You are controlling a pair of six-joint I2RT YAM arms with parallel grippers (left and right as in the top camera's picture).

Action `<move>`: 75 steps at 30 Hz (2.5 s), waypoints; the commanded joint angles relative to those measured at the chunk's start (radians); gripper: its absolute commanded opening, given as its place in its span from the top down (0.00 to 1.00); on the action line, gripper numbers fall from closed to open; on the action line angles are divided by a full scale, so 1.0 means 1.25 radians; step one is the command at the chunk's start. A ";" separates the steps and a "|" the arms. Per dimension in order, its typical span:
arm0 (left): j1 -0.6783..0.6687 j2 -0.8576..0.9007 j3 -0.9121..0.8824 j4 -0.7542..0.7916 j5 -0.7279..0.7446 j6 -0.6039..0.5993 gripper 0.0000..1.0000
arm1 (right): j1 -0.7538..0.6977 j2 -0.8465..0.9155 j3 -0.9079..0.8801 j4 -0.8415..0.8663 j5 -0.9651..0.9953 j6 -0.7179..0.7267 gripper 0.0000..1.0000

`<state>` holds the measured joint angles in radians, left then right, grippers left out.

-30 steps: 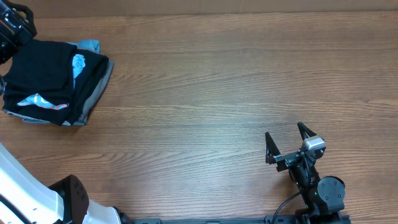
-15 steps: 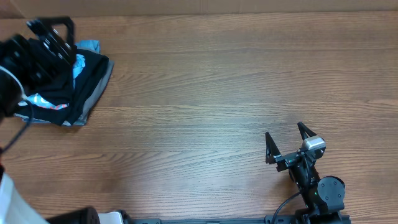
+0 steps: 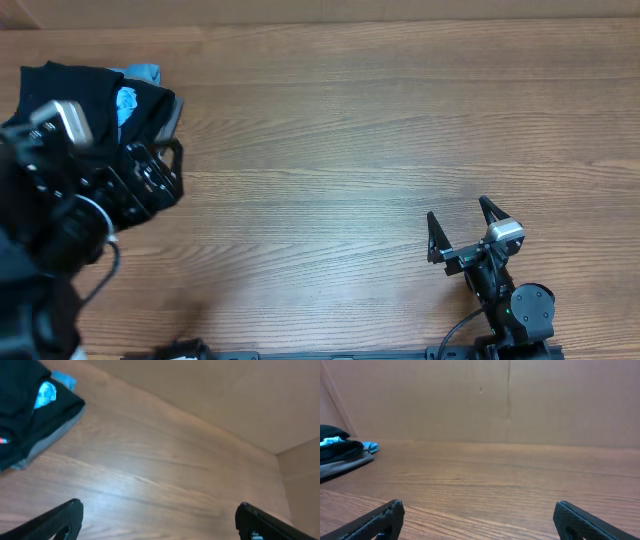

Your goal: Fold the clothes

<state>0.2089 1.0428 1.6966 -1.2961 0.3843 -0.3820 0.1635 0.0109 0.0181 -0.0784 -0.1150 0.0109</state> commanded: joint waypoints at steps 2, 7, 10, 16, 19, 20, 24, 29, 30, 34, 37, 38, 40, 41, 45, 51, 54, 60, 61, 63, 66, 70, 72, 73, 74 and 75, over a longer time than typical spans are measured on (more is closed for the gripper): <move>-0.006 -0.147 -0.303 0.215 0.000 -0.067 0.00 | -0.002 -0.006 -0.008 0.004 0.008 0.001 0.00; -0.008 -0.268 -0.617 0.545 0.000 -0.079 0.00 | -0.002 -0.006 -0.008 0.004 0.008 0.001 0.00; -0.035 -0.338 -0.788 0.741 -0.024 -0.078 0.00 | -0.002 -0.006 -0.008 0.004 0.008 0.001 0.00; -0.113 -0.467 -1.030 0.979 -0.129 -0.078 0.00 | -0.002 -0.006 -0.008 0.004 0.008 0.001 0.00; -0.144 -0.527 -1.120 1.049 -0.191 -0.078 0.00 | -0.002 -0.006 -0.008 0.004 0.008 0.001 0.00; -0.154 -0.544 -1.147 1.063 -0.213 -0.078 0.00 | -0.002 -0.006 -0.008 0.004 0.008 0.001 0.00; -0.172 -0.598 -1.227 1.090 -0.251 -0.078 0.00 | -0.002 -0.006 -0.008 0.004 0.008 0.001 0.00; -0.172 -0.659 -1.320 1.125 -0.251 -0.078 0.00 | -0.002 -0.006 -0.008 0.004 0.008 0.001 0.00; -0.172 -0.674 -1.335 1.124 -0.252 -0.078 0.00 | -0.002 -0.006 -0.008 0.004 0.008 0.001 0.00; -0.174 -0.713 -1.353 1.078 -0.288 -0.054 0.00 | -0.002 -0.006 -0.008 0.004 0.008 0.001 0.00; -0.180 -0.749 -1.353 1.006 -0.293 0.052 0.00 | -0.002 -0.006 -0.008 0.004 0.008 0.001 0.00; -0.186 -0.763 -1.353 0.982 -0.293 0.092 0.00 | -0.002 -0.006 -0.008 0.004 0.008 0.001 0.00; -0.202 -0.798 -1.353 0.975 -0.292 0.211 0.00 | -0.002 -0.006 -0.008 0.004 0.008 0.001 0.00; -0.208 -0.810 -1.353 0.975 -0.292 0.248 0.00 | -0.002 -0.006 -0.008 0.004 0.008 0.001 0.00; -0.227 -0.832 -1.353 0.975 -0.293 0.334 0.00 | -0.002 -0.006 -0.008 0.004 0.008 0.001 0.00; -0.226 -0.831 -1.353 0.975 -0.293 0.323 0.00 | -0.002 -0.006 -0.008 0.004 0.008 0.001 0.00; -0.226 -0.831 -1.353 0.975 -0.293 0.323 0.00 | -0.002 -0.006 -0.008 0.004 0.008 0.001 0.00; -0.226 -0.831 -1.353 0.975 -0.293 0.323 0.00 | -0.002 -0.006 -0.008 0.004 0.008 0.001 0.00; -0.226 -0.831 -1.353 0.975 -0.293 0.323 0.00 | -0.002 -0.006 -0.008 0.004 0.008 0.001 0.00; -0.226 -0.831 -1.353 0.975 -0.293 0.323 0.00 | -0.002 -0.006 -0.008 0.004 0.008 0.001 0.00; -0.226 -0.831 -1.353 0.975 -0.293 0.323 0.00 | -0.002 -0.006 -0.008 0.004 0.008 0.001 0.00; -0.226 -0.831 -1.353 0.975 -0.293 0.323 0.00 | -0.002 -0.006 -0.008 0.004 0.008 0.001 0.00; -0.226 -0.831 -1.353 0.975 -0.293 0.323 0.00 | -0.002 -0.006 -0.008 0.004 0.008 0.001 0.00; -0.226 -0.831 -1.353 0.975 -0.293 0.323 0.00 | -0.002 -0.006 -0.008 0.004 0.008 0.001 0.00; -0.226 -0.831 -1.353 0.975 -0.293 0.323 0.00 | -0.002 -0.006 -0.008 0.004 0.008 0.001 0.00; -0.226 -0.831 -1.353 0.975 -0.293 0.323 0.00 | -0.002 -0.006 -0.008 0.004 0.008 0.001 0.00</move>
<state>-0.0708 0.0166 0.0082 -0.0753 0.0284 0.0036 0.1635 0.0109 0.0181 -0.0788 -0.1150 0.0116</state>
